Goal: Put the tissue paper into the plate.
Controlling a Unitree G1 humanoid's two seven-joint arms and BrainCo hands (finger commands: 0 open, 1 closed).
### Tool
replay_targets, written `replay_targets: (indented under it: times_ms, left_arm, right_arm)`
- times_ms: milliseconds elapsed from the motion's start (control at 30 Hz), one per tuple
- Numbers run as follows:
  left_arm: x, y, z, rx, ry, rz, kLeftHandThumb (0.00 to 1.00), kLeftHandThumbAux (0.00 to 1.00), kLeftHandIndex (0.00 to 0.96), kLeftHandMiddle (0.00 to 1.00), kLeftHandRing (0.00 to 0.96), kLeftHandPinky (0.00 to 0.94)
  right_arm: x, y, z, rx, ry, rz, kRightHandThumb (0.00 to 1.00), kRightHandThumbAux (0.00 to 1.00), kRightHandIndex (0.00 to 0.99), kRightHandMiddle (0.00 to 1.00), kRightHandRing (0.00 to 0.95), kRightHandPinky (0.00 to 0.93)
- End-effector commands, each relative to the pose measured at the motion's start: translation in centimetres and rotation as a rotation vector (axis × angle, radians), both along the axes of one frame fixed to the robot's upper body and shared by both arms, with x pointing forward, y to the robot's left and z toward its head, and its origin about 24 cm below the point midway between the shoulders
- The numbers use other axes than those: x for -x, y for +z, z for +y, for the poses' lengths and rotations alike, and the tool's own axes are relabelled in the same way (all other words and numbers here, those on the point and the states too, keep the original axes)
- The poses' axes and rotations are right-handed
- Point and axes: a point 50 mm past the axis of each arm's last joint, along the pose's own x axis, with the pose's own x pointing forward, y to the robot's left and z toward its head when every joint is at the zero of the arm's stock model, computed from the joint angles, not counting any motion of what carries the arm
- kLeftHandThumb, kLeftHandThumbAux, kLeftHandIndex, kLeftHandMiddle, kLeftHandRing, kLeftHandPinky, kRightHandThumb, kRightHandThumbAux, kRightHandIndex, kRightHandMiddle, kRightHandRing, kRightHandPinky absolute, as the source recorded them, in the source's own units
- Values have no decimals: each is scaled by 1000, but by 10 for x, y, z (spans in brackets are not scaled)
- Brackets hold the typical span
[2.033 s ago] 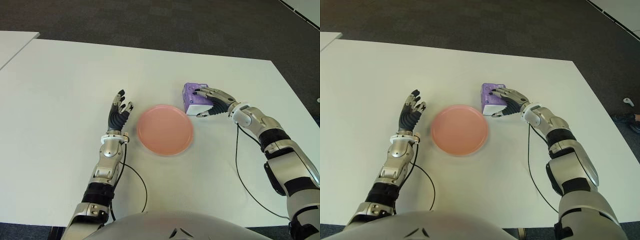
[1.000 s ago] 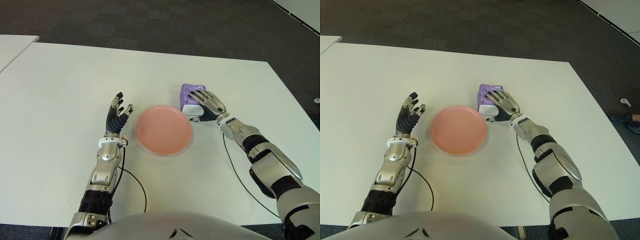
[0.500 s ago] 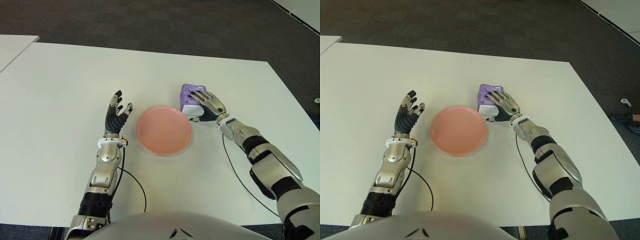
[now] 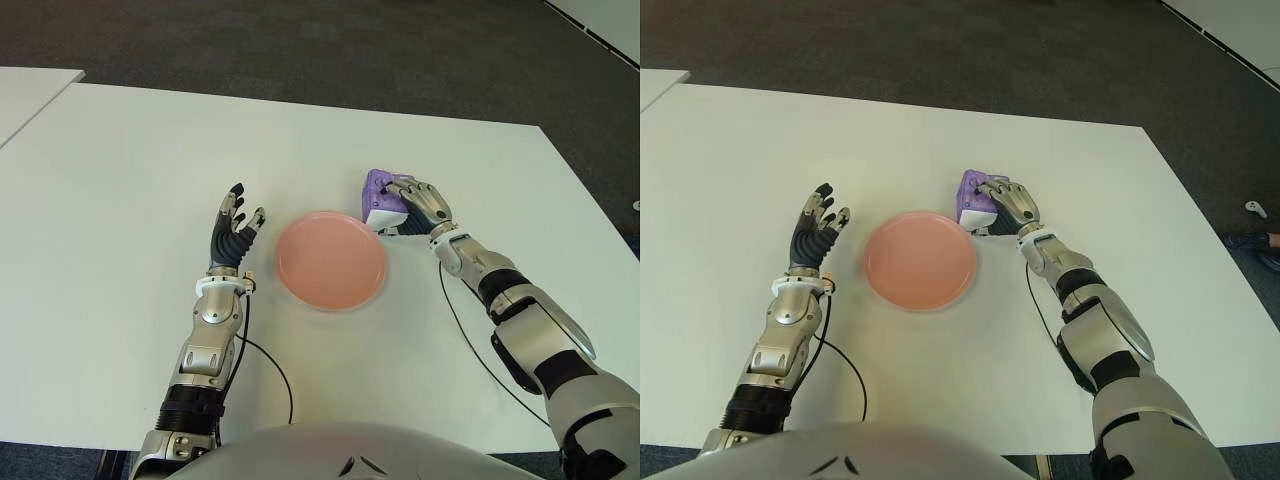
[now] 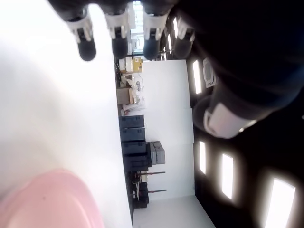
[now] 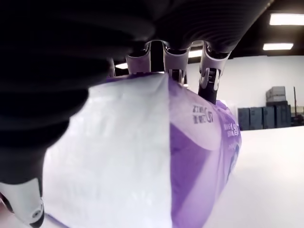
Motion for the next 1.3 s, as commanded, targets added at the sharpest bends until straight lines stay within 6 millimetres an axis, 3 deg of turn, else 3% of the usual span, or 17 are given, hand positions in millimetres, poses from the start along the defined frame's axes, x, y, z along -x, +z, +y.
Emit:
replay_targets:
  times_ms: [33,333,1300]
  left_arm:
    - [2,-1,-1,-2,6,8,0,633,0,0,0,0]
    - [4,0,-1,0,7,3,0,642,0,0,0,0]
    - [3,0,1,13,-5,4,0,641,0,0,0,0]
  right_arm:
    - [35,-53,2,-13,-7,246,847,677,395,529,799,828]
    - [33,-50,4,-106,-37,273,855,678,399,534,859,847]
    - [34,-50,5,-118,-35,252,857,677,404,534,871,838]
